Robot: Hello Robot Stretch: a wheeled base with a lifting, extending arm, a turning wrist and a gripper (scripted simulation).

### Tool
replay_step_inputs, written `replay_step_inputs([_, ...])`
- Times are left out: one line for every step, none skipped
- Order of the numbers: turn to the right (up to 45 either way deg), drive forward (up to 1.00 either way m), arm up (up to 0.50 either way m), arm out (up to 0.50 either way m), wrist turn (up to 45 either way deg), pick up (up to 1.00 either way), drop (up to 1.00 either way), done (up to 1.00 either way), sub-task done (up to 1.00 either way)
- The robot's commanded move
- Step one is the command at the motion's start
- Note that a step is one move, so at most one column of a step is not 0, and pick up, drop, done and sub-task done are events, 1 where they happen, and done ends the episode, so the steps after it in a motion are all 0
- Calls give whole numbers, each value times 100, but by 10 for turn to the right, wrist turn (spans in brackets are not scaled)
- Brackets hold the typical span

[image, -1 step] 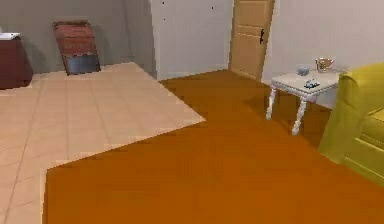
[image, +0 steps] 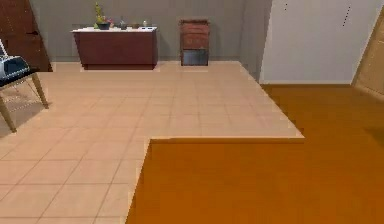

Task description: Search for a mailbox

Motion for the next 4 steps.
replay_step_inputs([0,5,0,0,0,0,0,0,0])
replay_step_inputs([0,100,0,0,0,0,0,0,0])
replay_step_inputs([0,100,0,0,0,0,0,0,0])
replay_step_inputs([0,100,0,0,0,0,0,0,0])
